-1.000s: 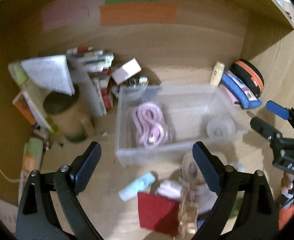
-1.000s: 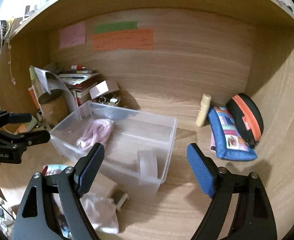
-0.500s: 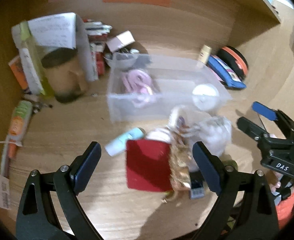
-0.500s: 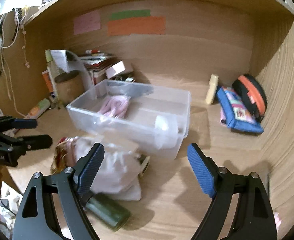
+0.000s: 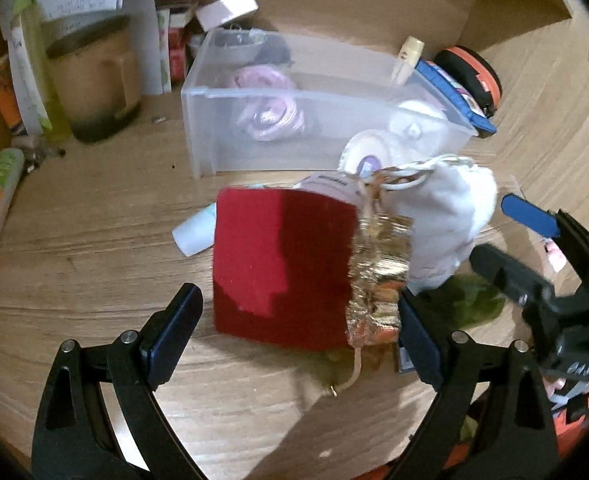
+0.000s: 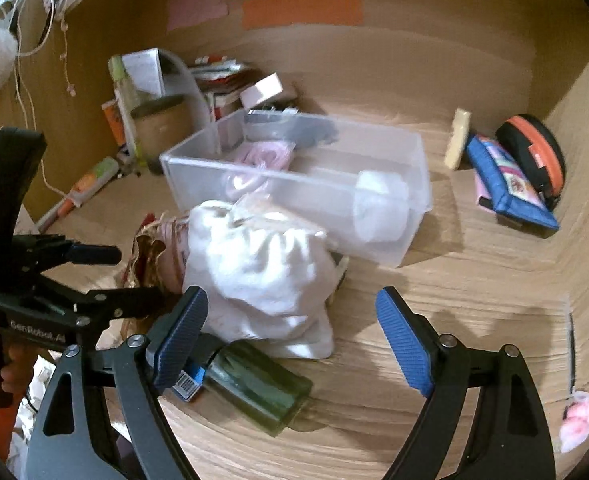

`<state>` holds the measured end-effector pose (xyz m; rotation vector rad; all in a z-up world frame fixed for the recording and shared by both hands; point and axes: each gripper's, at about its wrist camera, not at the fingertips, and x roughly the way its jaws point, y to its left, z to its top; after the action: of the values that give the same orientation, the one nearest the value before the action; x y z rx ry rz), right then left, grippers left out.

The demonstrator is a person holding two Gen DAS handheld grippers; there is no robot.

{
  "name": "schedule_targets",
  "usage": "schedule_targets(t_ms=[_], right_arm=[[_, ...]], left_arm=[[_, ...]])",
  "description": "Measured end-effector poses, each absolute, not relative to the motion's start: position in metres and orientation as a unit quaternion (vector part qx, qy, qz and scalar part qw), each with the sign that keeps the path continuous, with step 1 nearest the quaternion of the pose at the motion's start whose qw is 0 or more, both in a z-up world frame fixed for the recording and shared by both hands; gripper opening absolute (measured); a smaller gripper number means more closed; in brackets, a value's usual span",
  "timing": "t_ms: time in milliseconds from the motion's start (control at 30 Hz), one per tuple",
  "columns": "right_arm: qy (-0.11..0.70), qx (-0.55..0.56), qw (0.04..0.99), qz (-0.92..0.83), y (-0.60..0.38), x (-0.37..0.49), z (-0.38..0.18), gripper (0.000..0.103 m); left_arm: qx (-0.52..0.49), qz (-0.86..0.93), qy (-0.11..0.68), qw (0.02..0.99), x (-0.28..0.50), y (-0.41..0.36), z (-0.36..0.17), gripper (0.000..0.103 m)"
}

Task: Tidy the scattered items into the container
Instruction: 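Grasp the red velvet pouch with the left tool while the right tool grasps the white cloth bag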

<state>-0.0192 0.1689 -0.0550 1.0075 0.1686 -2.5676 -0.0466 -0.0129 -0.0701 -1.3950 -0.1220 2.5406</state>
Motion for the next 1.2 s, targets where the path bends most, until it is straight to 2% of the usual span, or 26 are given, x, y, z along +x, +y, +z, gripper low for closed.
schedule_targets(t_ms=[300, 400, 433, 533, 633, 700, 833, 900, 1033, 1200], right_arm=[[0.061, 0.386, 0.206, -0.897, 0.156, -0.040, -0.073, 0.084], [0.062, 0.376, 0.213, -0.899, 0.153, -0.039, -0.073, 0.082], [0.061, 0.373, 0.218, -0.900, 0.153, -0.038, -0.072, 0.074], [0.066, 0.365, 0.226, -0.901, 0.151, -0.035, -0.072, 0.058], [0.066, 0.363, 0.234, -0.899, 0.151, -0.035, -0.072, 0.051], [0.060, 0.363, 0.236, -0.899, 0.153, -0.035, -0.072, 0.046], [0.051, 0.363, 0.236, -0.900, 0.158, -0.033, -0.069, 0.038], [0.050, 0.359, 0.233, -0.902, 0.159, -0.032, -0.066, 0.034], [0.047, 0.345, 0.231, -0.908, 0.164, -0.029, -0.056, 0.029], [0.056, 0.319, 0.221, -0.920, 0.165, -0.025, -0.041, 0.027]], left_arm=[[-0.485, 0.867, -0.038, 0.110, -0.058, -0.009, -0.084, 0.094], [-0.475, 0.873, -0.036, 0.107, -0.057, -0.009, -0.083, 0.093], [-0.473, 0.874, -0.037, 0.108, -0.057, -0.011, -0.082, 0.092], [-0.465, 0.878, -0.045, 0.107, -0.054, -0.014, -0.079, 0.077], [-0.458, 0.882, -0.043, 0.103, -0.054, -0.016, -0.076, 0.068], [-0.454, 0.884, -0.041, 0.100, -0.054, -0.017, -0.074, 0.056], [-0.447, 0.888, -0.045, 0.098, -0.050, -0.024, -0.067, 0.042], [-0.444, 0.890, -0.048, 0.096, -0.049, -0.026, -0.064, 0.028], [-0.435, 0.895, -0.047, 0.085, -0.047, -0.031, -0.058, 0.016], [-0.419, 0.903, -0.047, 0.077, -0.043, -0.032, -0.048, 0.013]])
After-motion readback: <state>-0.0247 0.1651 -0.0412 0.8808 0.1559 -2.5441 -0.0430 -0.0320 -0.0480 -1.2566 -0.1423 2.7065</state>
